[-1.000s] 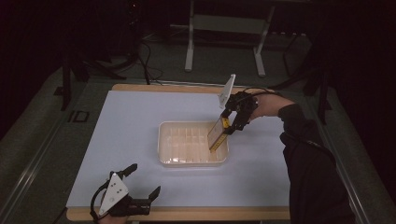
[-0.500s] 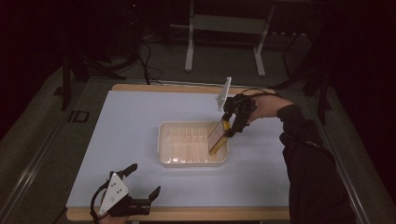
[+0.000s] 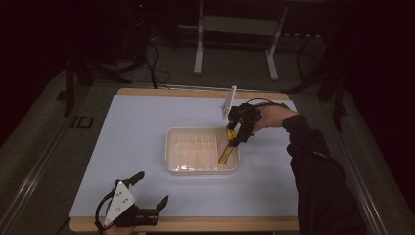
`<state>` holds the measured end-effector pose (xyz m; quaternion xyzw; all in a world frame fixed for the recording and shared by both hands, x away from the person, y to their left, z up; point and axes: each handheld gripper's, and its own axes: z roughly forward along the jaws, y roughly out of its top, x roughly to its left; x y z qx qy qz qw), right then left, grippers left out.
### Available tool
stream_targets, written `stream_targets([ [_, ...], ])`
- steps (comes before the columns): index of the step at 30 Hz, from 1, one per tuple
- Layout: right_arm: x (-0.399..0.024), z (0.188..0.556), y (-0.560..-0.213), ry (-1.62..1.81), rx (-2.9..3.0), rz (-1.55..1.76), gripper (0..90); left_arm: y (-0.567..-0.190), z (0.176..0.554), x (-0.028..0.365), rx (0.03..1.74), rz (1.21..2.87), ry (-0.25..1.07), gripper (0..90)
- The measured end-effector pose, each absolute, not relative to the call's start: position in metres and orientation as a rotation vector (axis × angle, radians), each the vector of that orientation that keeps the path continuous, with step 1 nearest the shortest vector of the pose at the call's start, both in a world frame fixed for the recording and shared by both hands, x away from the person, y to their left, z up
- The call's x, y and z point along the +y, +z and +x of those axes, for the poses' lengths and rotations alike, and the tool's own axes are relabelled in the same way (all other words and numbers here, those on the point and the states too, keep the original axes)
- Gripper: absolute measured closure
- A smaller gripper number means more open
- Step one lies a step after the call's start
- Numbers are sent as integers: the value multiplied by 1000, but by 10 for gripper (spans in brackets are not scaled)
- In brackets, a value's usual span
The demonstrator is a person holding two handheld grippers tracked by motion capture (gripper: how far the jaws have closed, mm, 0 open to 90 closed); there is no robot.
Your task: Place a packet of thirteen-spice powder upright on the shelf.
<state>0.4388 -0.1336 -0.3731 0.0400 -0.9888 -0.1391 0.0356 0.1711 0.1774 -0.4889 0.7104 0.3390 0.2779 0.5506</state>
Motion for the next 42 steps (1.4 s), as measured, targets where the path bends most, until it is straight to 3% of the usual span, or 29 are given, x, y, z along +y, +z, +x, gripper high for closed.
stream_targets([
  [9, -124, 437, -396, -422, -3019, 115, 323, -489, 171, 178, 802, 1681, 659, 0],
  [24, -127, 431, -400, -511, -3022, 119, 305, -489, 172, 176, 796, 1687, 657, 0],
  [42, -140, 427, -367, -642, -3044, 62, 282, -489, 172, 176, 794, 1687, 656, 0],
])
